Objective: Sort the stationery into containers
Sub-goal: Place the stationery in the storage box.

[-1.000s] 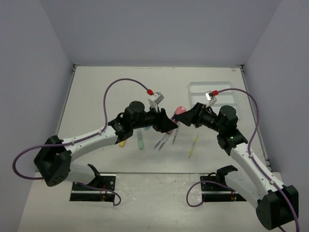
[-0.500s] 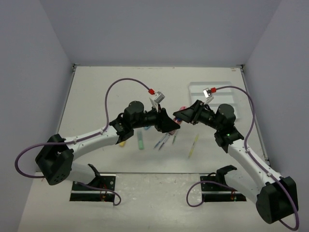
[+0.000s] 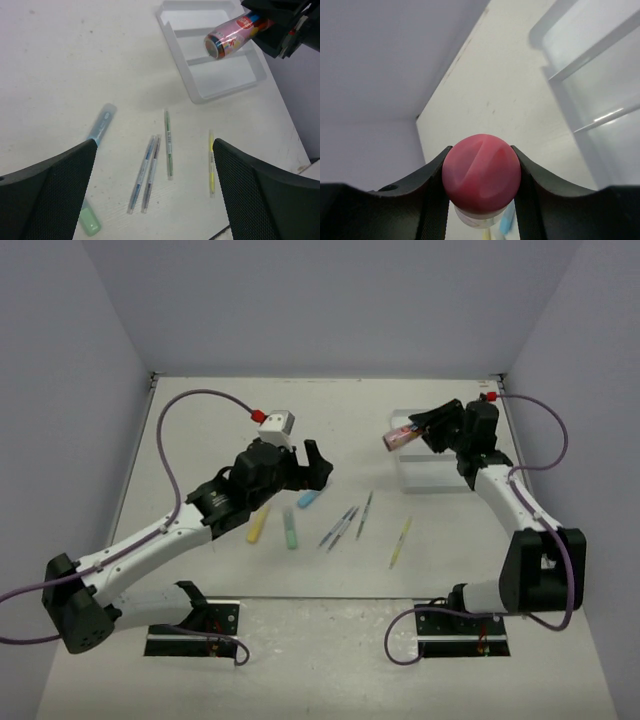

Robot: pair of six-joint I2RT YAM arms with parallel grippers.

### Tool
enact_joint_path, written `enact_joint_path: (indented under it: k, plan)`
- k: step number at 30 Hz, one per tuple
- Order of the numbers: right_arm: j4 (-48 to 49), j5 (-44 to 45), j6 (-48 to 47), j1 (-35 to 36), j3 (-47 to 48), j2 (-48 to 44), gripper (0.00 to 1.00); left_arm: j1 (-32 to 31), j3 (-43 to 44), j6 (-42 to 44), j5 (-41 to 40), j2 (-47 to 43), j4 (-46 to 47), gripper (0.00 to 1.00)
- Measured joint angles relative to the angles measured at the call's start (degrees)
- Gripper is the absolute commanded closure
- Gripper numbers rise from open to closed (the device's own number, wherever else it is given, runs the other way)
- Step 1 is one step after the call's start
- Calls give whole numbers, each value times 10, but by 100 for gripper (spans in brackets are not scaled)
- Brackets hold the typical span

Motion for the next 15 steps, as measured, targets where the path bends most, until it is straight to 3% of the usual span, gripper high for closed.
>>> enact_joint_path:
  k: [5,9,15]
  plan:
    - [-88,88,29,-59,232,192,100,0,-4,24,-66,-121,-70,0]
    - [-144,126,37,-75,391,330,100,0,-2,44,-91,-157,-113,0]
    - [-220,169,51,-77,444,402,100,0,-5,66,-91,-162,-165,0]
